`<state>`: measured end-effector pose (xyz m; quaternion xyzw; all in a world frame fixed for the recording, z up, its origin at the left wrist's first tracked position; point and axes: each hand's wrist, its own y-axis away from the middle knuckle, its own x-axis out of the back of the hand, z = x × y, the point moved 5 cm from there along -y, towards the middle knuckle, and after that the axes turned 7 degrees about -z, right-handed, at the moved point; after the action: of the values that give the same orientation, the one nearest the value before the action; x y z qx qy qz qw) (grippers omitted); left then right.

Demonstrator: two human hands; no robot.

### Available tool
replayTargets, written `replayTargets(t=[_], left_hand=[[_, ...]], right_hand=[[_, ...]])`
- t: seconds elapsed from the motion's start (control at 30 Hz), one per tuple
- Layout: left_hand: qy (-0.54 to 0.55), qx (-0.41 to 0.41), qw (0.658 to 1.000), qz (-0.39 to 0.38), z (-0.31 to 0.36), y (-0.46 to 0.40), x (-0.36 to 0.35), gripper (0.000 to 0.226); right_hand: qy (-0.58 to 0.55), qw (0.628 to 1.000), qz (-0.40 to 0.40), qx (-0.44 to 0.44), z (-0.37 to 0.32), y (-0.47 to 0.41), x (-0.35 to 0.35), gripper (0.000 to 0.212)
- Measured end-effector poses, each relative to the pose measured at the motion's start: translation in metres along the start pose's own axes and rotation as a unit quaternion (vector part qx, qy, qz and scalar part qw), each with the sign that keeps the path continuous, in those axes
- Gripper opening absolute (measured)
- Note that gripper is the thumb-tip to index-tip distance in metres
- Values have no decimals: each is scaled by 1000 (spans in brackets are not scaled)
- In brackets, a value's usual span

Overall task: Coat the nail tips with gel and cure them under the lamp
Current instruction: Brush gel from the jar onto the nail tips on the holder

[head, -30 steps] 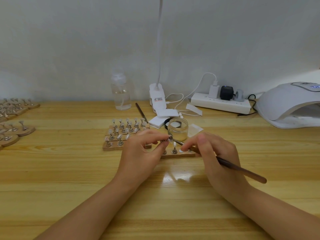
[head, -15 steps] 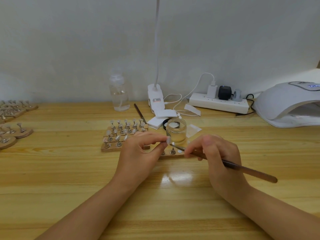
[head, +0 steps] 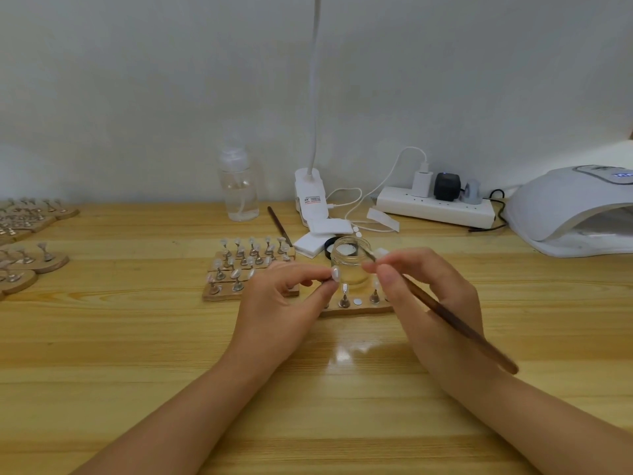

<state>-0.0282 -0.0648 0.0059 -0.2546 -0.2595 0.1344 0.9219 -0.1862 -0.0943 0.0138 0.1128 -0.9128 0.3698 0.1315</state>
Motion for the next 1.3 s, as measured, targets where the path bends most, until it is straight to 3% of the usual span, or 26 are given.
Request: replayTargets(t=[0.17, 0.47, 0.6, 0.9, 1.3], left_hand=[[-17, -52, 998, -17, 7, 2, -2, 28], [-31, -61, 997, -41, 7, 2, -4, 30], [-22, -52, 997, -56, 9, 1, -6, 21], [-38, 25, 995, -88, -7, 0, -12, 50], [-52, 38, 988, -142, -18, 2, -19, 53]], right_hand=[[54, 997, -48, 30, -3, -2, -9, 32], [77, 993, -61, 66, -3, -1, -11, 23], [67, 995, -55, 51, -1, -2, -10, 24], [105, 993, -38, 43, 10, -8, 0, 19], [219, 967, -116, 63, 18, -10, -7, 17]])
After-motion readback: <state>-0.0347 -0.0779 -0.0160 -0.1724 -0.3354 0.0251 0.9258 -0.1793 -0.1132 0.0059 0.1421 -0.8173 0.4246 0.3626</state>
